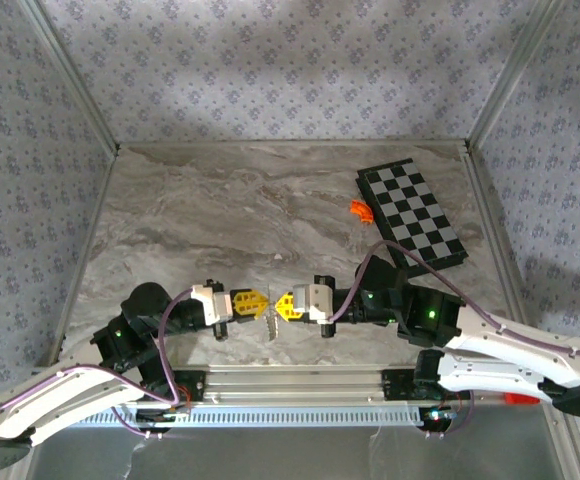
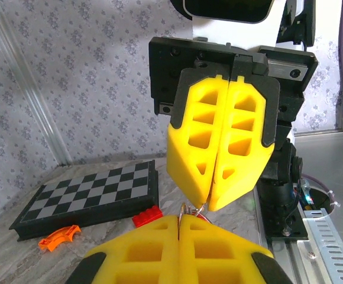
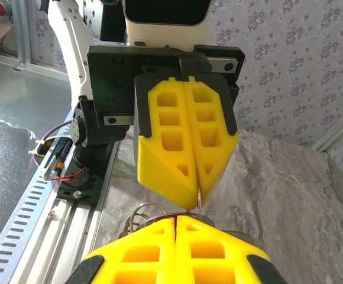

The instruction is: Put the keys on the keyring

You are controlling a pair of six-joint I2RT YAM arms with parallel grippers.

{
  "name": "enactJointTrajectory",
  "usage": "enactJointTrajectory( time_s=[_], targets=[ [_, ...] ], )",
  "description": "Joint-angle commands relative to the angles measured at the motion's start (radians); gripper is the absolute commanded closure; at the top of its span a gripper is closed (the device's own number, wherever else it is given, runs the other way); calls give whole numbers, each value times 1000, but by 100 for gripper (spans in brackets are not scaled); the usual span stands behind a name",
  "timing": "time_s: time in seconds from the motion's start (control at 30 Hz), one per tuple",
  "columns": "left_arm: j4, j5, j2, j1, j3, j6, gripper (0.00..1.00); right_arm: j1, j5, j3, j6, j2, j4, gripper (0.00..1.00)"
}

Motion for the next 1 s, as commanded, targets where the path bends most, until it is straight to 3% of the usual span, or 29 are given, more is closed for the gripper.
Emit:
enactJointTrajectory(
  time_s=[0.0, 0.37, 0.57, 0.73, 0.97],
  targets=[
    [81, -43, -8, -1, 39, -10, 100, 12, -13, -12, -9, 5, -16, 100],
    [95, -58, -10, 0, 37, -6, 100, 11, -21, -18, 4, 9, -30, 99],
    [103, -67, -9, 0, 34, -6, 100, 11, -24, -31, 22, -4, -29, 90],
    [114, -69, -5, 0, 33, -7, 100, 11, -12, -39, 34, -22, -30, 76],
    [105, -63, -15, 0, 33, -3, 100, -5, 27, -59, 95, -80, 19, 72]
  ],
)
